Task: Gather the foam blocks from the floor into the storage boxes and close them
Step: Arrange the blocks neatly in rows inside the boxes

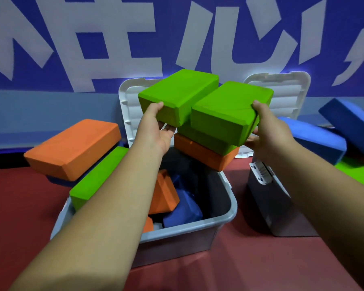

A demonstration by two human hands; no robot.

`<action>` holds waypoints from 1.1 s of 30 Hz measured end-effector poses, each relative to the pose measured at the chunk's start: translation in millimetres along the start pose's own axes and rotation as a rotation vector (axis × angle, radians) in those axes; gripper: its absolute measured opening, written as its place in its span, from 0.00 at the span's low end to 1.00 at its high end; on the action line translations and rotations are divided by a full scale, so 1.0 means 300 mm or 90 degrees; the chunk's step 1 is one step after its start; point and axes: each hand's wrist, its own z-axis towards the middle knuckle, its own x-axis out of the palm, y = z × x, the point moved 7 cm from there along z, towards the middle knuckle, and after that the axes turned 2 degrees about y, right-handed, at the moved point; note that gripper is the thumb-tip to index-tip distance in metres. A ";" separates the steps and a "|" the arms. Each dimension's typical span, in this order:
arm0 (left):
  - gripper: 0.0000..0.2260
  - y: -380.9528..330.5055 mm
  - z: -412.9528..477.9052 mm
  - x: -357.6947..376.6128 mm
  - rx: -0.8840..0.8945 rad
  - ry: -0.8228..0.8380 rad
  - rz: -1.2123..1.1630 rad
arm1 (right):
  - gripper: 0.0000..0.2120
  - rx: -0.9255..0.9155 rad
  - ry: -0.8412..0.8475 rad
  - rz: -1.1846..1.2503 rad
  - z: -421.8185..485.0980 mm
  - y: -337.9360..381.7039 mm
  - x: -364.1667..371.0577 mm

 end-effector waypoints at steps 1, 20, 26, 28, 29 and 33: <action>0.11 0.014 0.009 0.010 -0.001 -0.009 0.008 | 0.29 0.005 0.005 0.004 0.010 0.002 -0.006; 0.23 0.120 0.102 -0.023 -0.075 -0.077 0.211 | 0.27 0.106 0.064 -0.045 0.070 -0.103 -0.018; 0.28 0.129 0.087 -0.036 -0.141 -0.042 0.251 | 0.23 0.144 0.088 -0.073 0.031 -0.138 -0.019; 0.31 0.131 0.087 -0.052 -0.151 -0.043 0.251 | 0.24 0.148 0.093 -0.062 0.022 -0.139 -0.014; 0.34 0.133 0.086 -0.059 -0.157 -0.044 0.257 | 0.24 0.148 0.094 -0.058 0.018 -0.136 -0.013; 0.42 0.135 0.073 -0.077 -0.165 -0.039 0.282 | 0.27 0.150 0.096 -0.061 -0.002 -0.131 -0.010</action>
